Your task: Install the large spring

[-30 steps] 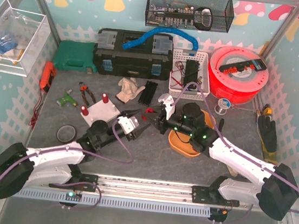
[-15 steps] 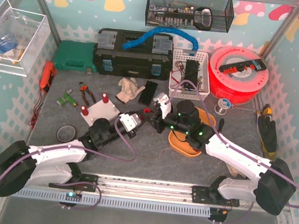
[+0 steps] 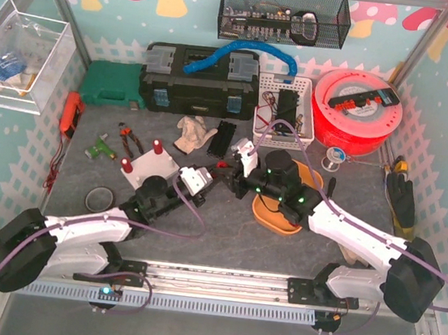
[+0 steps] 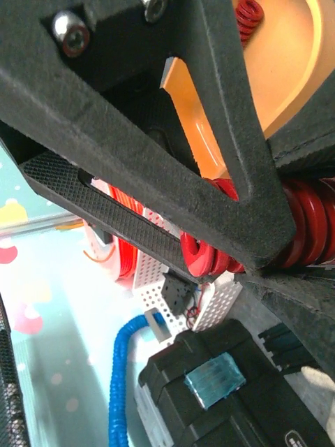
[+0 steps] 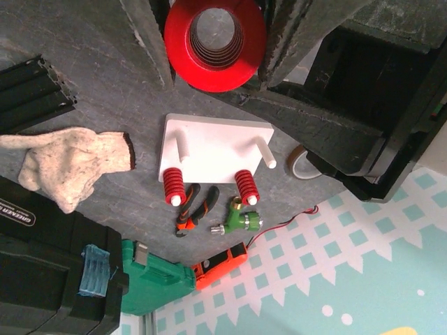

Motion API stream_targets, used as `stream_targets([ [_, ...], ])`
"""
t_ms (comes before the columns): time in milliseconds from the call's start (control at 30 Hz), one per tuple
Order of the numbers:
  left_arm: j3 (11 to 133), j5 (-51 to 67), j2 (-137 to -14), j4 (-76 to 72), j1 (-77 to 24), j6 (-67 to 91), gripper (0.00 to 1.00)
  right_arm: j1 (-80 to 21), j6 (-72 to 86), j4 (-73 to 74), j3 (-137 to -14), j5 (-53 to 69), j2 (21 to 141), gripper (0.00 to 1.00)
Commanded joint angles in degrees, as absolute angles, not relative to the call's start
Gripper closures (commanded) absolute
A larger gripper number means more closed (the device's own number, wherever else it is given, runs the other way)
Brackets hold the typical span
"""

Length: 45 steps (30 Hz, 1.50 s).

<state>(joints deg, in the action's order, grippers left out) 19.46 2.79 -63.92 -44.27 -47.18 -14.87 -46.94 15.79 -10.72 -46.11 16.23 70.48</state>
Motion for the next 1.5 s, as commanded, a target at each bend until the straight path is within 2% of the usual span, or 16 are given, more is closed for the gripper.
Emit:
stream_targets([
  [0,21.31,4.21,-64.01,-43.54,-47.37,-9.03,1.00,-47.64,13.99,-15.50,-45.06,12.62,68.52,0.64],
  [200,18.99,2.60,-63.78,-47.05,-47.37,-9.89,1.00,-47.55,19.56,-15.19,-45.63,11.88,67.19,0.52],
  [533,19.20,1.65,-64.77,-49.12,-47.37,-10.85,1.00,-47.54,21.71,-6.11,-50.19,11.68,71.13,0.50],
  [633,19.65,1.64,-65.18,-48.89,-47.37,-11.02,1.00,-47.55,21.77,-6.06,-51.12,14.30,72.14,0.57],
  [833,20.18,-0.35,-65.50,-48.58,-47.37,-10.48,1.00,-47.63,22.67,-4.75,-53.31,17.84,73.92,0.89],
  [900,21.15,-1.21,-65.92,-47.32,-47.37,-10.09,1.00,-47.64,22.60,-4.58,-53.66,18.33,74.27,0.95],
  [1267,23.87,-3.55,-67.94,-44.87,-47.37,-9.07,1.00,-47.72,21.59,-2.58,-55.66,20.57,77.58,0.95],
  [1467,25.12,-4.46,-69.25,-43.35,-47.37,-7.99,1.00,-47.88,20.31,-1.58,-56.59,19.87,78.00,1.00],
])
